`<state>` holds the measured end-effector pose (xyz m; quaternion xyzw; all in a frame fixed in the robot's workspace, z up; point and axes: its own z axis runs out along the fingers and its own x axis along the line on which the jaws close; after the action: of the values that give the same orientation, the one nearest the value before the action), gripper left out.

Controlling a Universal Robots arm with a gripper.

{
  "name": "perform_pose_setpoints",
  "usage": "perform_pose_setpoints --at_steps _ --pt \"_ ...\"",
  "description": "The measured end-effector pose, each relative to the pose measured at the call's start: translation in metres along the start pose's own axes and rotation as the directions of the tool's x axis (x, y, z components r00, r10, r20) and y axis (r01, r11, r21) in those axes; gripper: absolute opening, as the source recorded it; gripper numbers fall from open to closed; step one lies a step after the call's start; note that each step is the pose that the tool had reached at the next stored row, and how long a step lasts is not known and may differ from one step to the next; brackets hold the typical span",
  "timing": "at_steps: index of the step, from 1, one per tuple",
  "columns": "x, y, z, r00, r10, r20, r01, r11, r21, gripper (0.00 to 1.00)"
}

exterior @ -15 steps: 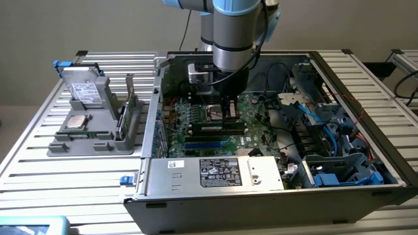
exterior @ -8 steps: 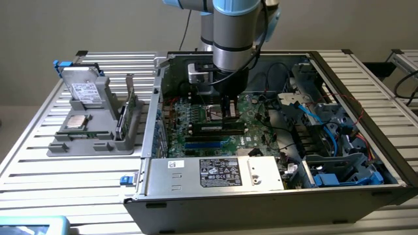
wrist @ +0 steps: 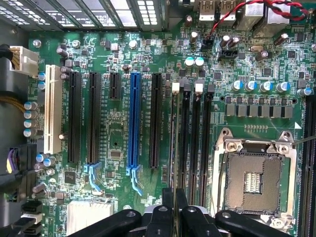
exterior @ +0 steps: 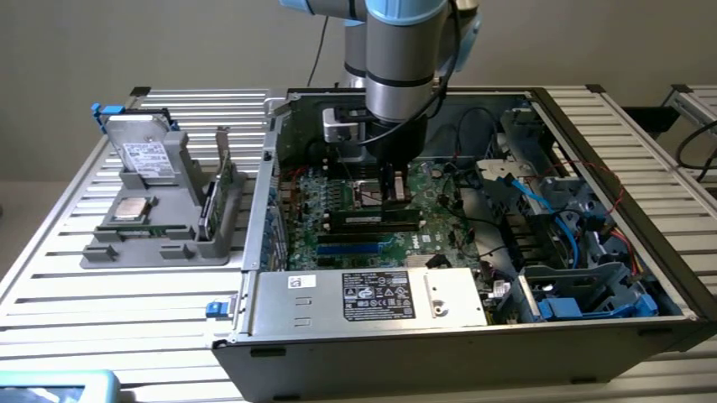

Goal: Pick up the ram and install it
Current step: 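Insert the ram into the slot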

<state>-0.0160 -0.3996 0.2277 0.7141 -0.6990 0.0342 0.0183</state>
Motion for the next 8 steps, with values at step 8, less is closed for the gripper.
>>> perform_pose_setpoints --at_steps 8 --pt "-0.0001 0.0000 0.0002 1.0000 0.000 0.0056 0.000 1.0000 0.0001 0.14"
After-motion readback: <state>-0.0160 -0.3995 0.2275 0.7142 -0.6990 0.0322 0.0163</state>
